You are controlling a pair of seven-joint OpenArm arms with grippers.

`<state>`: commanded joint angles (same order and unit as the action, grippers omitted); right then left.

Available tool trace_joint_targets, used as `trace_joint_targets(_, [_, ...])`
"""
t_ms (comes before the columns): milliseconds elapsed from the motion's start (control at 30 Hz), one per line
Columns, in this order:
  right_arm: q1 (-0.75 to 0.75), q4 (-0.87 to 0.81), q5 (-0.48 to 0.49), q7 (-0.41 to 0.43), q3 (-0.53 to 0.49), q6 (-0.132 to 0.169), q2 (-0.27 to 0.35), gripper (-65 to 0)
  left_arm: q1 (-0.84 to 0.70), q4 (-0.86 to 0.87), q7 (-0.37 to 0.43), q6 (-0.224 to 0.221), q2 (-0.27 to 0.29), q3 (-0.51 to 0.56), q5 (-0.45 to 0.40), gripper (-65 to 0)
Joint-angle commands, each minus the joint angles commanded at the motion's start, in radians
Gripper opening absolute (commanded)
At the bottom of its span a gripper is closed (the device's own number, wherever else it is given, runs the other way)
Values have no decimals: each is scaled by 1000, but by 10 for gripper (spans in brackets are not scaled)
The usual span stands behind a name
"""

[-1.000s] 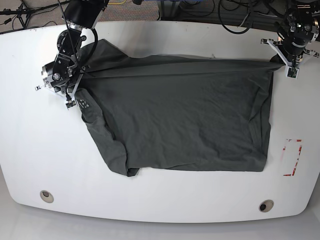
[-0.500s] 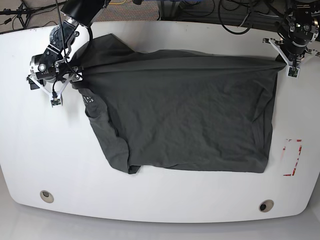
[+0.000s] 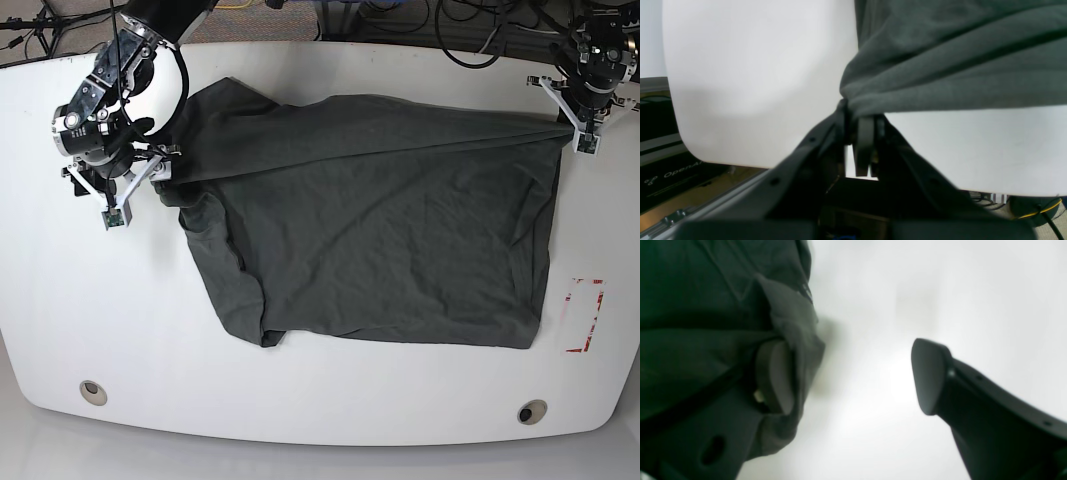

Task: Fold the T-shirt properly
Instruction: 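Pull the held shirt edge outward with the right gripper to stretch it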

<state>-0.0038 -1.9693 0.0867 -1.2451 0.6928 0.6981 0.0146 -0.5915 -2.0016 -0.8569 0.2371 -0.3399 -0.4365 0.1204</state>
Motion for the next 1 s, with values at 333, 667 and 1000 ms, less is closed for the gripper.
trace_joint_targets(333, [-44,5,2,-31,71,0,2,-160,-2,0,0,0,-2,-2,0,-650])
trace_joint_targets(667, [-46,115,255,-132,233,0,-26,-160,-2,0,0,0,-2,-2,0,-650])
trace_joint_targets(1000, [-43,215,545,-151,304,0,15,-160,0,0,0,3,0,-3,6,-650])
